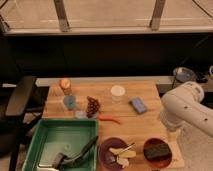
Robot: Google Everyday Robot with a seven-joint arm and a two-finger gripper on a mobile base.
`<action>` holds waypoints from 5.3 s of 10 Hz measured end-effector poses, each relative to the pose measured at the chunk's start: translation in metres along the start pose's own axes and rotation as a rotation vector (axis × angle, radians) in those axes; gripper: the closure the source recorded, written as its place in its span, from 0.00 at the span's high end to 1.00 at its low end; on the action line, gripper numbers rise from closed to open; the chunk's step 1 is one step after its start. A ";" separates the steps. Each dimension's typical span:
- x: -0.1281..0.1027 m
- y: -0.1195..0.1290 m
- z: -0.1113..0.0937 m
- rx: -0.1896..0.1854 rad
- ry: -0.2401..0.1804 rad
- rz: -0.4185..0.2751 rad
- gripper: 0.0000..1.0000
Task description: Place eraser in paper cup
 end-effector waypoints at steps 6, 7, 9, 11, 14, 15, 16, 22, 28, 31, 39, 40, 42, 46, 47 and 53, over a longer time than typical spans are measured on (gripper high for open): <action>-0.036 0.034 0.018 0.004 -0.013 -0.067 0.65; -0.046 0.041 0.021 0.003 -0.018 -0.082 0.65; -0.054 0.044 0.032 -0.012 -0.039 -0.115 0.65; -0.058 0.047 0.045 -0.031 -0.068 -0.127 0.65; -0.050 0.048 0.070 -0.082 -0.105 -0.096 0.65; -0.049 0.050 0.075 -0.095 -0.114 -0.088 0.65; -0.048 0.050 0.080 -0.110 -0.122 -0.087 0.65; -0.048 0.059 0.097 -0.146 -0.144 -0.093 0.39; -0.018 0.044 0.061 -0.108 -0.084 -0.050 0.00; 0.017 0.011 0.023 -0.041 -0.035 -0.002 0.00; 0.033 -0.076 -0.011 0.069 -0.094 0.034 0.00; 0.032 -0.077 -0.011 0.069 -0.094 0.033 0.00; 0.032 -0.076 -0.010 0.068 -0.093 0.030 0.00; 0.014 -0.100 -0.054 0.217 -0.042 -0.056 0.00; -0.001 -0.109 -0.068 0.258 -0.022 -0.101 0.00; -0.083 -0.173 -0.106 0.386 0.024 -0.379 0.00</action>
